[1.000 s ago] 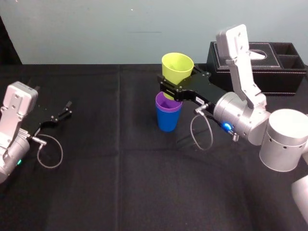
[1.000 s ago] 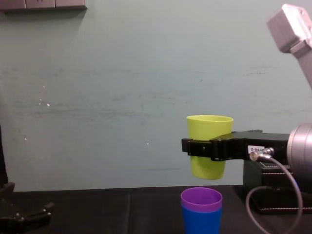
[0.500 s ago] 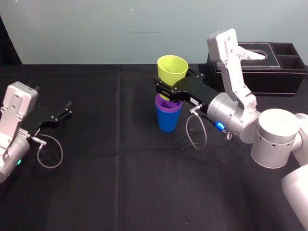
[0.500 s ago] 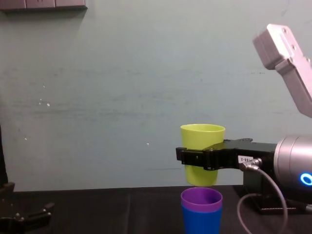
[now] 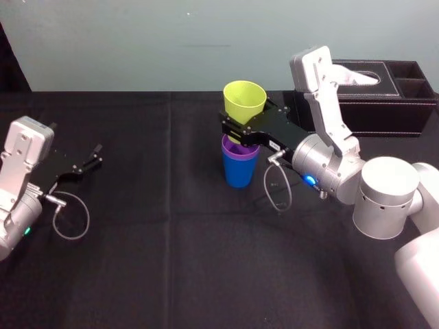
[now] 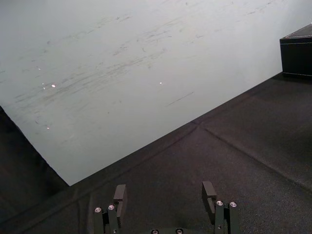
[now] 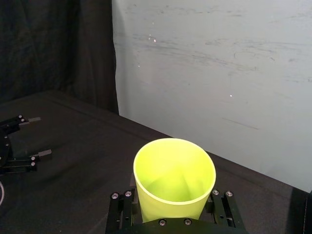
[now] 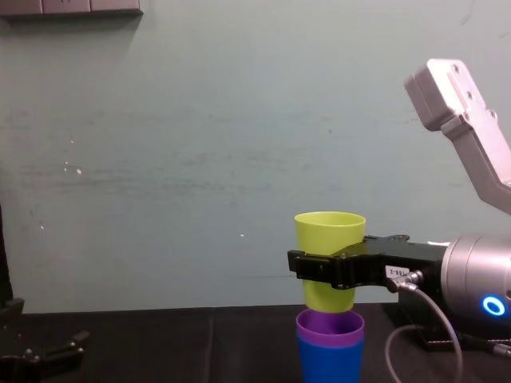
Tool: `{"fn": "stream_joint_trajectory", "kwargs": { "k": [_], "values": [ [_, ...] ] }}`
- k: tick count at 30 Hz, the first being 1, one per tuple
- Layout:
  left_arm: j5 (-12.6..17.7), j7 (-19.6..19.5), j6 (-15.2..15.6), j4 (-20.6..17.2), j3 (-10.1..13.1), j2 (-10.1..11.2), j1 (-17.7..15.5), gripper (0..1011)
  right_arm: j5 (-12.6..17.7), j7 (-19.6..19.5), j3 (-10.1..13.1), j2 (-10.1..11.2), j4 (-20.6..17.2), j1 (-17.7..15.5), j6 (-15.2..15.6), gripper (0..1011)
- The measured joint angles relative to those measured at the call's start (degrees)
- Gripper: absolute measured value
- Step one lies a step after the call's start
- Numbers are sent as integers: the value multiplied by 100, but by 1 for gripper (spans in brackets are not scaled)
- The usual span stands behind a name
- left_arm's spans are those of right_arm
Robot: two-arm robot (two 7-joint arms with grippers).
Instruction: Stack the three plastic cups sequentially using one hand.
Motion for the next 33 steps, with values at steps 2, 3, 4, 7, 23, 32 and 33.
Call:
{"fn": "stream_joint_trajectory", "kwargs": {
  "k": [2,3,4,7,23,32,33],
  "values": [
    [0,0,0,0,0,0,0,1011,-6,0,2,-11,33,1,-29,726],
    [0,0,0,0,0,0,0,1011,-6,2,4,-14,42,1,-39,726],
    [0,0,0,0,0,0,0,1011,-6,4,5,-16,47,1,-45,724],
    [0,0,0,0,0,0,0,1012,-7,27,15,-27,76,0,-71,726],
    [0,0,0,0,0,0,0,1011,-97,56,-17,-78,268,21,-189,726],
    [0,0,0,0,0,0,0,1011,-127,63,-6,-100,332,27,-242,726],
    [0,0,0,0,0,0,0,1011,-129,62,-4,-103,338,27,-249,726]
  ]
}}
